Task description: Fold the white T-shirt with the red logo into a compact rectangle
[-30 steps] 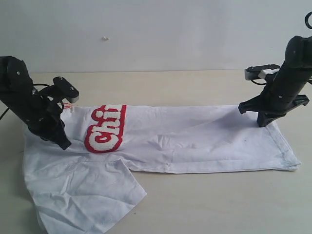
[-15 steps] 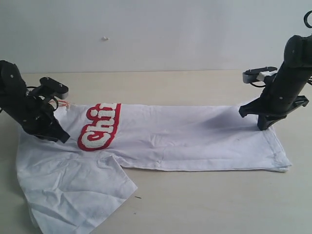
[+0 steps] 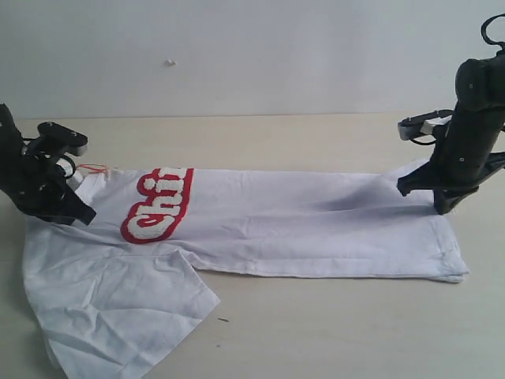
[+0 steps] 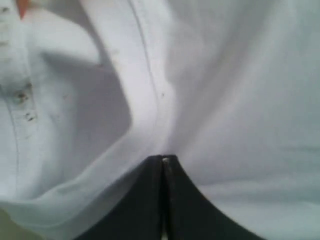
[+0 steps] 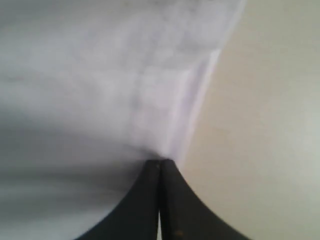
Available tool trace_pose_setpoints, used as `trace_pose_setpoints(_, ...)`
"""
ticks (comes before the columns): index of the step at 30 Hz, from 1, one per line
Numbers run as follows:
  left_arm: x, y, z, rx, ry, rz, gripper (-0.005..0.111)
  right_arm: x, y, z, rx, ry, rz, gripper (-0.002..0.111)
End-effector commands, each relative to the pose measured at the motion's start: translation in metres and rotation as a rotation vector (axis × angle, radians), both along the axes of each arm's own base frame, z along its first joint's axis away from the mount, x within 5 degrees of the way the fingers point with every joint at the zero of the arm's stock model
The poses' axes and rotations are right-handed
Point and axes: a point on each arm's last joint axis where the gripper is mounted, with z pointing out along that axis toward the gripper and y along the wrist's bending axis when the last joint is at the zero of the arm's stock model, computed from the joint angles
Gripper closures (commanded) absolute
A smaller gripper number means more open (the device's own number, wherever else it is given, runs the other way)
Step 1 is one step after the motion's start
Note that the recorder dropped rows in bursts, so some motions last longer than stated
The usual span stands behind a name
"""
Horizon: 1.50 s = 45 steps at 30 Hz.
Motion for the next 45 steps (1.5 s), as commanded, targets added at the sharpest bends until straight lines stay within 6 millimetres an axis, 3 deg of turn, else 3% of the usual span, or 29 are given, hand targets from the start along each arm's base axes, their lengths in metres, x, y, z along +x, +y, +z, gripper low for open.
trace_pose_setpoints(1,-0.001,0.007,0.018,0.004,-0.056,0.029,0.107,-0.007,-0.011,0.028,-0.057,-0.020,0.008,0.108)
trace_pose_setpoints(6,-0.008,-0.006,0.068,-0.092,-0.155,-0.084,0.107,-0.009,0.000,0.069,0.034,-0.131,0.064,0.108)
trace_pose_setpoints(10,-0.023,-0.023,0.103,-0.254,-0.178,-0.229,0.107,-0.010,0.022,0.097,0.243,-0.249,0.155,0.108)
trace_pose_setpoints(13,-0.034,-0.030,0.115,-0.297,-0.166,-0.292,0.107,-0.007,0.037,0.104,0.412,-0.315,0.193,0.108)
trace_pose_setpoints(17,-0.040,-0.029,0.100,-0.281,-0.143,-0.265,0.107,-0.002,0.041,0.077,0.475,-0.303,0.145,0.108)
trace_pose_setpoints(22,-0.043,-0.025,0.071,-0.243,-0.078,-0.266,0.107,0.009,0.027,0.032,0.348,-0.281,0.095,0.108)
trace_pose_setpoints(30,-0.037,-0.023,0.071,-0.211,-0.132,-0.256,0.107,0.011,0.010,-0.025,0.177,-0.174,0.030,0.108)
trace_pose_setpoints(37,-0.052,-0.034,0.069,-0.250,-0.014,-0.426,0.107,0.008,0.010,-0.022,0.174,-0.147,0.029,0.108)
trace_pose_setpoints(40,-0.060,-0.054,0.073,-0.261,-0.002,-0.522,0.106,0.008,0.012,-0.013,0.197,-0.160,0.010,0.108)
trace_pose_setpoints(45,-0.082,-0.098,0.093,-0.222,-0.032,-0.667,0.095,0.008,0.012,-0.001,0.198,-0.184,0.010,0.108)
